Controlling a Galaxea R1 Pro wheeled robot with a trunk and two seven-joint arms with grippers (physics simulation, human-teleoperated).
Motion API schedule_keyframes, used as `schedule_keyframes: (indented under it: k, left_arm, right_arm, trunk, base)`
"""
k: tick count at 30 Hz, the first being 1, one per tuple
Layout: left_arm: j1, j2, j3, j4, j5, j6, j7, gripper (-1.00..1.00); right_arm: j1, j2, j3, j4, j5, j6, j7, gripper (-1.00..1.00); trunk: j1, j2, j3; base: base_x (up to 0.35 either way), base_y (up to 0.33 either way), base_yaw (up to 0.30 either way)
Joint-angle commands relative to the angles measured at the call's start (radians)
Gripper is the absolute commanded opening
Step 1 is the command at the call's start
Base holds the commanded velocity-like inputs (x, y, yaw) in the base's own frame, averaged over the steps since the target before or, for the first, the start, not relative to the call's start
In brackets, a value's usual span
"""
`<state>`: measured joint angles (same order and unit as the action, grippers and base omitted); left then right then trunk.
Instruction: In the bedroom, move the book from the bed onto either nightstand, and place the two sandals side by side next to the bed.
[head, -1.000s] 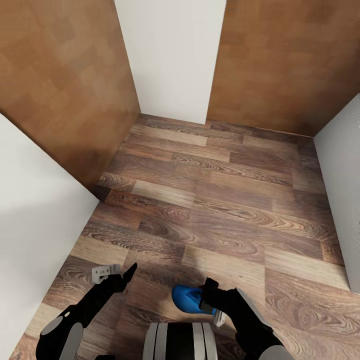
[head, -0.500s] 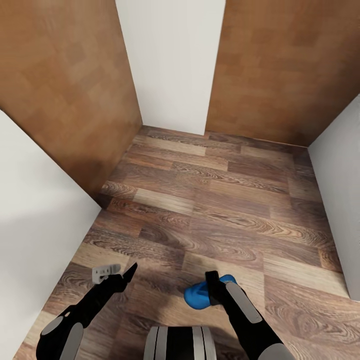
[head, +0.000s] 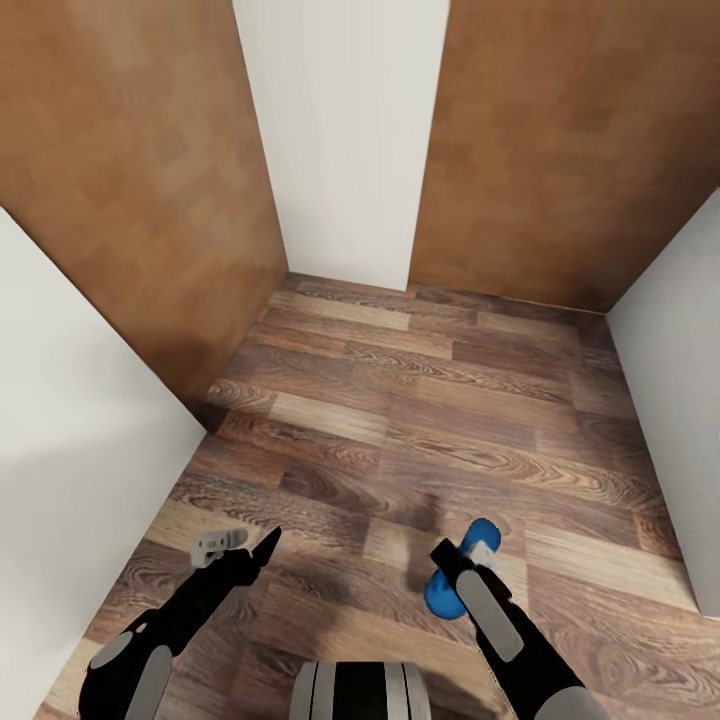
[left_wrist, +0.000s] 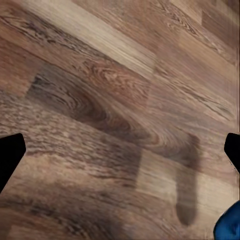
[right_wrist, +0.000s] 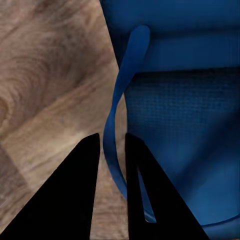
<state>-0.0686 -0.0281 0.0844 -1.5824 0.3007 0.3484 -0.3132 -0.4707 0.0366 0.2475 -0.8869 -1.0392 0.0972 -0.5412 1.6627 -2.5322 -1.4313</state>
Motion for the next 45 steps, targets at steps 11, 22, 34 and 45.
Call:
schedule_keyframes:
  k: [11, 22, 34, 45]
  left_arm:
    - [0.000, -0.001, -0.031, -0.001, 0.009, 0.008, -0.003, 1.00]
    - [0.004, -0.001, -0.033, 0.005, 0.007, 0.006, -0.002, 1.00]
    - [0.004, 0.001, -0.038, 0.086, 0.005, 0.009, -0.002, 1.00]
    - [0.009, 0.008, -0.040, 0.184, 0.002, 0.004, -0.002, 1.00]
  right_arm:
    - [0.000, -0.146, -0.006, 0.043, 0.470, 0.216, -0.004, -1.00]
    - [0.004, -0.376, -0.011, 0.051, 0.482, 0.372, 0.001, -1.00]
    - [0.015, -0.427, -0.010, 0.054, 0.483, 0.367, 0.378, -1.00]
    - [0.018, -0.478, -0.010, 0.363, 0.485, 0.167, 1.080, -1.00]
  trunk:
    - [-0.005, 0.002, 0.042]
    - [-0.010, 0.005, 0.085]
    - [-0.015, 0.008, 0.131]
    - [-0.020, 0.010, 0.173]
  base:
    - [0.000, 0.000, 0.000]
    - [0.000, 0.000, 0.000]
    - [0.000, 0.000, 0.000]
    - [0.000, 0.000, 0.000]
